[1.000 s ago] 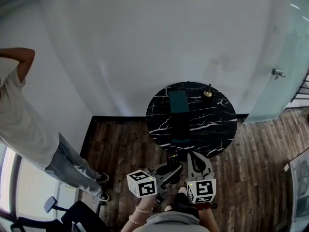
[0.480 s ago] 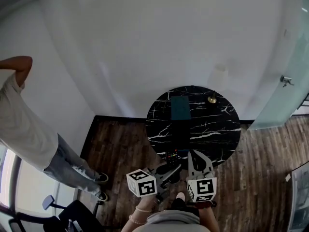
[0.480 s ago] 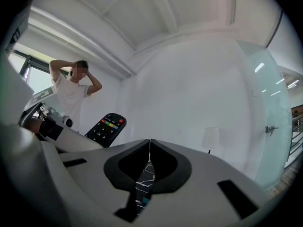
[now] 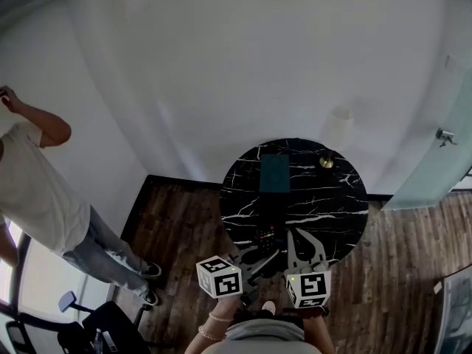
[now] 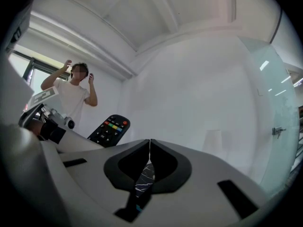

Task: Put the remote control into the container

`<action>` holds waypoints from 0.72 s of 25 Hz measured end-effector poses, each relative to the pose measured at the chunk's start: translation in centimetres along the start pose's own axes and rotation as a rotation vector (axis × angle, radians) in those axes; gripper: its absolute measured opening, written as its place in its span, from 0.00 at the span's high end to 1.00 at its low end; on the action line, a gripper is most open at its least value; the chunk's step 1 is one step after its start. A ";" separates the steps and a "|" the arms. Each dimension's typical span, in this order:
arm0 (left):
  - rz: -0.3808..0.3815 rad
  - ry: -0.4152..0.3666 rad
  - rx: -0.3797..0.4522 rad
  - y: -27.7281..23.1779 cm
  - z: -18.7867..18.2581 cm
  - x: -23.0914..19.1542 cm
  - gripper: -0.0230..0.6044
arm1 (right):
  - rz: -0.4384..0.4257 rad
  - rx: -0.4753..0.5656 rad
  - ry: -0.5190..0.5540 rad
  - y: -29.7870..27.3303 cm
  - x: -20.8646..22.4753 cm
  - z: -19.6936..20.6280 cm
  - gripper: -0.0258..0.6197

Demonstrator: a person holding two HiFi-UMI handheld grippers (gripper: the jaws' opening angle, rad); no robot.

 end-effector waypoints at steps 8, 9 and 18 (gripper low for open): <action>-0.030 0.008 -0.009 -1.4 -0.5 -1.6 0.84 | 0.003 -0.010 -0.020 -1.5 1.9 0.7 0.94; -0.029 0.008 -0.011 -1.6 -0.7 -1.8 0.84 | 0.006 -0.010 -0.021 -1.8 2.1 0.7 0.94; 0.027 0.001 -0.029 -3.6 -3.3 -5.6 0.84 | 0.050 -0.019 -0.011 -5.8 3.2 0.5 0.94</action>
Point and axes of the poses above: the fingertips, and each gripper's own axes: y backward along the fingers, x to its right, z out of its underside, the point moved 3 cm from there along y, backward along the fingers, and after that the axes turned 2 degrees about -y, right-handed, at the moved point
